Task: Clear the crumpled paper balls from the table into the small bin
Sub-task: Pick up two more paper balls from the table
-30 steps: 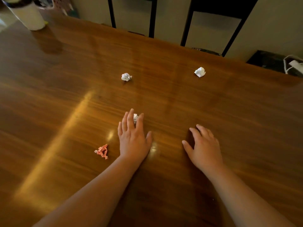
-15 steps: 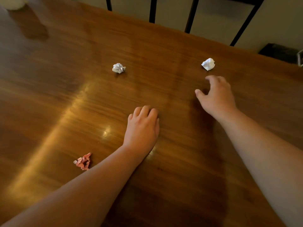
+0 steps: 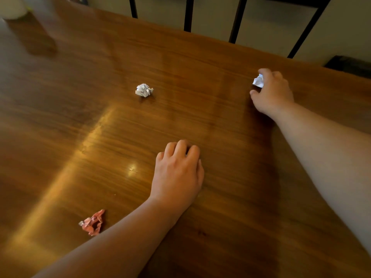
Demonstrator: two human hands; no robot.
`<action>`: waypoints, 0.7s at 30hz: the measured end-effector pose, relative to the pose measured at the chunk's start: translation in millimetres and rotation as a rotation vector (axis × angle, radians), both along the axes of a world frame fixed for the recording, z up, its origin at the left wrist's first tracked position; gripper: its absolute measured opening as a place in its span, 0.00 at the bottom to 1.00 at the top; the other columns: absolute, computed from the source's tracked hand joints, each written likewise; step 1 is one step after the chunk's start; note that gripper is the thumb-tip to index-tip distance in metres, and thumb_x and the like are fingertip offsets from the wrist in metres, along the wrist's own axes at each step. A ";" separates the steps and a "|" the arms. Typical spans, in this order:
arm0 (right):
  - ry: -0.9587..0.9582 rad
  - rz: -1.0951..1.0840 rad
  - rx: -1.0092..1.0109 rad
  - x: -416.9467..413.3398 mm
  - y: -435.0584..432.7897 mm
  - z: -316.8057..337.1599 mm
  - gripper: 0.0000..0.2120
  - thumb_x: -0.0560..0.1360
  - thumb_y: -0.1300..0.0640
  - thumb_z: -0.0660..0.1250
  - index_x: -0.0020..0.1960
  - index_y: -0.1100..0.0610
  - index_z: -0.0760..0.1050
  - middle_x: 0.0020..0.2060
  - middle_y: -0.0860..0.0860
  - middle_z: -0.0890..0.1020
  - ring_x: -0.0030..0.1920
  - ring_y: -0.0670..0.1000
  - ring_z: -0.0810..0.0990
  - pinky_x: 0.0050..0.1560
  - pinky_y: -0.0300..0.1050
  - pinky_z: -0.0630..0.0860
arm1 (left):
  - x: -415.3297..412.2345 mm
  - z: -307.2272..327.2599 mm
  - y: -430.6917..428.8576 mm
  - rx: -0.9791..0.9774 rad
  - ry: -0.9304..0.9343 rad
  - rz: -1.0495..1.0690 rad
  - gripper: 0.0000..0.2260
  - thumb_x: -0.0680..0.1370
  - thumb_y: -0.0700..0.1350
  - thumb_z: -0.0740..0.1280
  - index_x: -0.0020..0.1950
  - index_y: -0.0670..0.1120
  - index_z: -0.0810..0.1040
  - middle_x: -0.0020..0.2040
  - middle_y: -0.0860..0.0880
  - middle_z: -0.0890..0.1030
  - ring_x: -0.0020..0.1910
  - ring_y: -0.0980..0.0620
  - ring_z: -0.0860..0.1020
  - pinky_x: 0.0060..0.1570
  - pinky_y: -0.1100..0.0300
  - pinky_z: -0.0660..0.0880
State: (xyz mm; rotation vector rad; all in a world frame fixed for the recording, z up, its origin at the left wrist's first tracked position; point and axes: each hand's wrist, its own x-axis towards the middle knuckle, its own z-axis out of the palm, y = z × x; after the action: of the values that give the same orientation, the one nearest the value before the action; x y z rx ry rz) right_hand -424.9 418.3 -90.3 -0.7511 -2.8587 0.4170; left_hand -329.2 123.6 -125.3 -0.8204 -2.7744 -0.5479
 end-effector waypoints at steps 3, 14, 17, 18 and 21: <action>0.072 -0.011 0.004 0.6 -4.9 -0.8 0.22 0.74 0.54 0.68 0.66 0.52 0.66 0.65 0.57 0.71 0.62 0.61 0.73 0.53 0.52 0.73 | -0.5 -0.2 0.0 -0.003 0.004 0.007 0.07 0.78 0.51 0.60 0.52 0.50 0.73 0.51 0.51 0.76 0.51 0.51 0.73 0.45 0.53 0.75; 0.397 -0.304 -1.143 105.3 -82.0 23.6 0.09 0.73 0.53 0.70 0.53 0.48 0.76 0.48 0.52 0.83 0.41 0.48 0.84 0.35 0.42 0.79 | -0.7 1.9 -2.7 0.029 0.002 -0.026 0.04 0.78 0.48 0.62 0.47 0.48 0.73 0.44 0.50 0.76 0.41 0.51 0.73 0.36 0.55 0.76; 0.289 -0.505 -1.784 176.4 -110.7 33.0 0.11 0.73 0.55 0.68 0.55 0.56 0.79 0.43 0.55 0.86 0.38 0.52 0.85 0.32 0.43 0.79 | 3.8 8.3 -7.8 0.032 -0.028 -0.043 0.07 0.78 0.49 0.62 0.45 0.48 0.74 0.41 0.50 0.76 0.41 0.50 0.74 0.35 0.57 0.75; 0.256 -0.536 -1.879 200.5 -118.6 35.1 0.12 0.73 0.56 0.68 0.55 0.57 0.79 0.42 0.56 0.86 0.38 0.53 0.85 0.32 0.44 0.79 | 7.6 10.8 -11.1 0.038 -0.049 -0.047 0.07 0.78 0.50 0.62 0.44 0.48 0.74 0.41 0.51 0.76 0.41 0.51 0.74 0.36 0.58 0.73; 0.178 -0.584 -2.058 265.5 -140.2 43.9 0.15 0.68 0.54 0.67 0.53 0.59 0.79 0.45 0.58 0.85 0.40 0.55 0.85 0.33 0.47 0.80 | 34.0 22.3 -27.1 0.083 -0.173 -0.026 0.07 0.77 0.52 0.63 0.42 0.51 0.73 0.38 0.57 0.72 0.38 0.57 0.71 0.35 0.65 0.67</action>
State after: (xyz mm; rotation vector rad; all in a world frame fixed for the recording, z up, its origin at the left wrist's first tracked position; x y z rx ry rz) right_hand -159.4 278.1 -46.4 -1.3292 -0.8971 2.8656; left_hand -295.2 96.5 -103.0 -0.8280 -2.8754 -0.7678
